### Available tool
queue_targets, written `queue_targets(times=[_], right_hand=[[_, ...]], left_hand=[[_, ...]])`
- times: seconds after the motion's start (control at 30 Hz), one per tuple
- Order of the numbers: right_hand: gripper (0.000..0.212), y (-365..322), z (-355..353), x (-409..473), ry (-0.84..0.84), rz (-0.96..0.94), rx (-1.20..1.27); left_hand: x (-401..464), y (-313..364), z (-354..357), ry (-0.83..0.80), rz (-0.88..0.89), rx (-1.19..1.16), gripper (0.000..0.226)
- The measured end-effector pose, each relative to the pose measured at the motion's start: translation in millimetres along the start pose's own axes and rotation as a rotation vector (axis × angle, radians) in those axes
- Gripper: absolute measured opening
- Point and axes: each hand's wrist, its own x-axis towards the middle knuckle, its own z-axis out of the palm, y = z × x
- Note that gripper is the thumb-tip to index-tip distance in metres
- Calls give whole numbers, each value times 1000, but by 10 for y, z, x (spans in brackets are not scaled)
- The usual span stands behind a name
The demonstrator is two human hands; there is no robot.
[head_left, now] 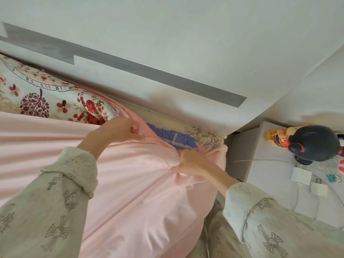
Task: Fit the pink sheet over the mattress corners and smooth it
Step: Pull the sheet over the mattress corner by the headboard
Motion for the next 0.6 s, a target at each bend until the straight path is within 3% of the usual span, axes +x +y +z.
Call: queue_targets(times=[0.17,0.4,0.47,0.6], right_hand=[[52,11,42,-21,5,-6,22],[45,-44,27,-47,8,-32,-135],[47,-65,0,-57,-17,-38,-176],[59,-127,3,-88,-32,-74,-184]], left_hand=[[-189,-228,15,118,-3,13,37],[-410,-539,101,-184,-246,-58,46],[-434,-576,79,-102,-256,-66,36],[-362,-466,-76,351,-199,-148,23]])
